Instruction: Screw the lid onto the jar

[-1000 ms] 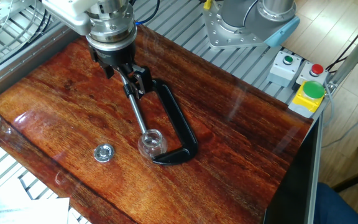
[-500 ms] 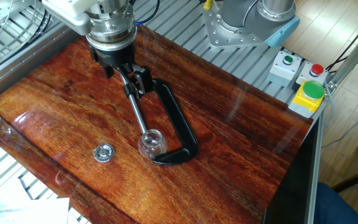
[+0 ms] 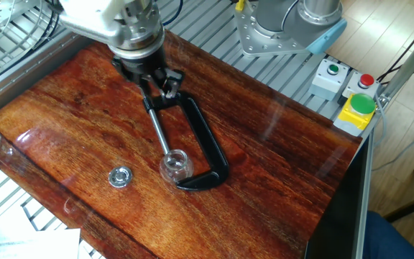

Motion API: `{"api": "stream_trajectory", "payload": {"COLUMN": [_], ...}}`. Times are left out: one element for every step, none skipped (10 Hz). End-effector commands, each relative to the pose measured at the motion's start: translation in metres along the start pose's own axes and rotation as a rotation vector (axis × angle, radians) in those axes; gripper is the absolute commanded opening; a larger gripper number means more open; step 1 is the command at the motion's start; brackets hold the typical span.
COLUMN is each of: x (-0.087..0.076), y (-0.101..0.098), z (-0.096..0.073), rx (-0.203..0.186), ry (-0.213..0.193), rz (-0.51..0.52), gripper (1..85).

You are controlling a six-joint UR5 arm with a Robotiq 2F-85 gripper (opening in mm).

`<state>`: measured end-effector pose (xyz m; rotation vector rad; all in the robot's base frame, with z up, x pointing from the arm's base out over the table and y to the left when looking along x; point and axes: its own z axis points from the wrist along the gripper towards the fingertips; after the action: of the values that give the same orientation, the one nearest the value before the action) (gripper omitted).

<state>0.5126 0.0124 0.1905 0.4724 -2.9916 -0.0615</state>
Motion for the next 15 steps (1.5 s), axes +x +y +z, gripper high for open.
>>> {"api": "stream_trajectory", "payload": {"x": [0.006, -0.003, -0.012, -0.02, -0.028, -0.037, -0.046, -0.053, -0.052, -0.053, -0.055, -0.055, -0.055, -0.054, -0.053], "y": [0.006, -0.005, -0.02, -0.019, -0.022, -0.033, -0.047, -0.057, -0.067, -0.078, -0.083, -0.08, -0.077, -0.075, -0.072], "z": [-0.001, 0.0, -0.001, -0.001, 0.001, 0.004, 0.009, 0.012, 0.01, 0.006, 0.005, 0.006, 0.006, 0.006, 0.007], "rx": [-0.018, 0.01, 0.041, 0.006, -0.015, -0.009, 0.007, 0.029, 0.056, 0.098, 0.117, 0.107, 0.099, 0.093, 0.087], "ry": [0.021, -0.006, -0.025, -0.045, -0.06, -0.083, -0.103, -0.119, -0.115, -0.111, -0.116, -0.115, -0.113, -0.108, -0.101], "rz": [-0.106, -0.132, -0.183, -0.177, -0.163, -0.167, -0.18, -0.184, -0.212, -0.236, -0.242, -0.236, -0.23, -0.227, -0.225], "gripper": [1.3, 1.3, 1.3, 1.3, 1.3, 1.3, 1.3, 1.3, 1.3, 1.3, 1.3, 1.3, 1.3, 1.3, 1.3]}}
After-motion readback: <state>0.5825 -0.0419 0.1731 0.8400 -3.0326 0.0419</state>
